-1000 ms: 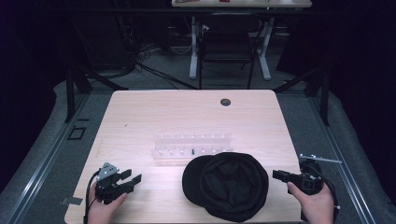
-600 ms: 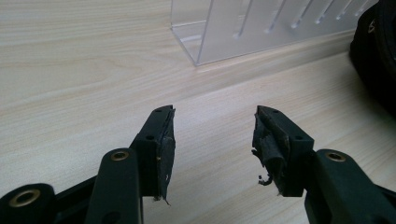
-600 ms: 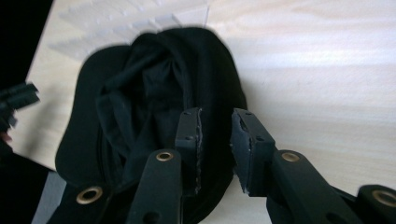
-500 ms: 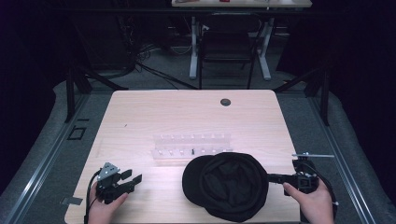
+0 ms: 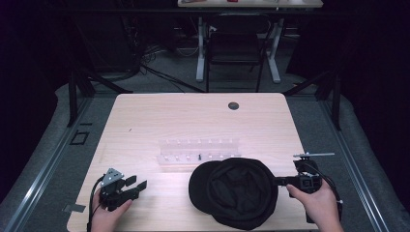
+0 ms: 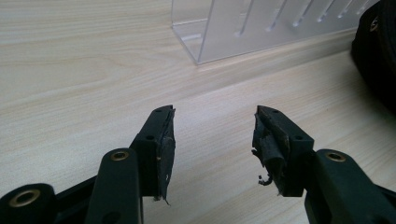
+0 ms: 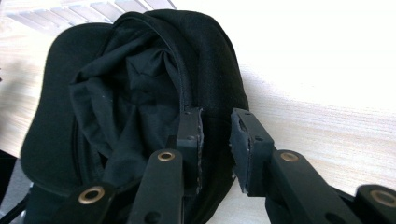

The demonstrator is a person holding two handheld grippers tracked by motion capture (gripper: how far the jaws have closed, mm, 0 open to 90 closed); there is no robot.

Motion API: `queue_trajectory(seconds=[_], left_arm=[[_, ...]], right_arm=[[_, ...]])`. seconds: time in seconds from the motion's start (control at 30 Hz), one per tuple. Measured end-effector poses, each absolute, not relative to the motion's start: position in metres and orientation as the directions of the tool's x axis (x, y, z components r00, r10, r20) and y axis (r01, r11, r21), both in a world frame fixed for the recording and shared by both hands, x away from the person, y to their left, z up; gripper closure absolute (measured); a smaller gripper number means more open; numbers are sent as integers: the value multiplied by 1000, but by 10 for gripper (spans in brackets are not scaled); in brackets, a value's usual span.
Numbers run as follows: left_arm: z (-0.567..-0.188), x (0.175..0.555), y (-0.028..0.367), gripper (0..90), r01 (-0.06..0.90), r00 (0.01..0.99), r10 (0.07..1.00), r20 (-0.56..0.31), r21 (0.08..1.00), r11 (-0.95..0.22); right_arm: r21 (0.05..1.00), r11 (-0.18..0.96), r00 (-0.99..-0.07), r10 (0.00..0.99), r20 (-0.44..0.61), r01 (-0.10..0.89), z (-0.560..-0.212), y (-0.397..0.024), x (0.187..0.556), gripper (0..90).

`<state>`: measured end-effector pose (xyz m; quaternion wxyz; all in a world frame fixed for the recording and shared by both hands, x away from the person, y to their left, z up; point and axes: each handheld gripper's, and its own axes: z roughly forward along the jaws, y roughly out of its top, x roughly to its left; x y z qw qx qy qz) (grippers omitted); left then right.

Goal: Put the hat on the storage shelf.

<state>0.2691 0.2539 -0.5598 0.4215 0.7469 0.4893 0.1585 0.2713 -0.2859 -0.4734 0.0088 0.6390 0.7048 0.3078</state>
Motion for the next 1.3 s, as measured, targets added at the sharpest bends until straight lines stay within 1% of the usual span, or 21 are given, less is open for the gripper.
queue_trajectory(seconds=[0.17, 0.93, 1.1, 1.17, 1.23, 1.3], left_arm=[[-560, 269, 253, 483, 598, 471, 864, -178, 784, -164], [-561, 270, 254, 483, 599, 468, 865, -180, 784, -161], [-560, 270, 255, 483, 601, 467, 865, -182, 783, -160], [-560, 270, 255, 483, 601, 466, 866, -184, 783, -157], [-561, 270, 255, 483, 601, 465, 866, -183, 783, -157], [-561, 270, 255, 483, 604, 466, 866, -184, 781, -159]], right_arm=[[430, -5, -175, 910, 376, 903, -477, -285, 272, 751], [360, 9, -154, 914, 376, 933, -491, -283, 276, 742], [333, 20, -149, 918, 367, 943, -493, -284, 277, 832], [336, 1, -137, 915, 380, 942, -494, -283, 277, 847], [329, 22, -153, 912, 379, 944, -491, -284, 277, 864], [334, 18, -154, 909, 388, 942, -488, -284, 278, 868]])
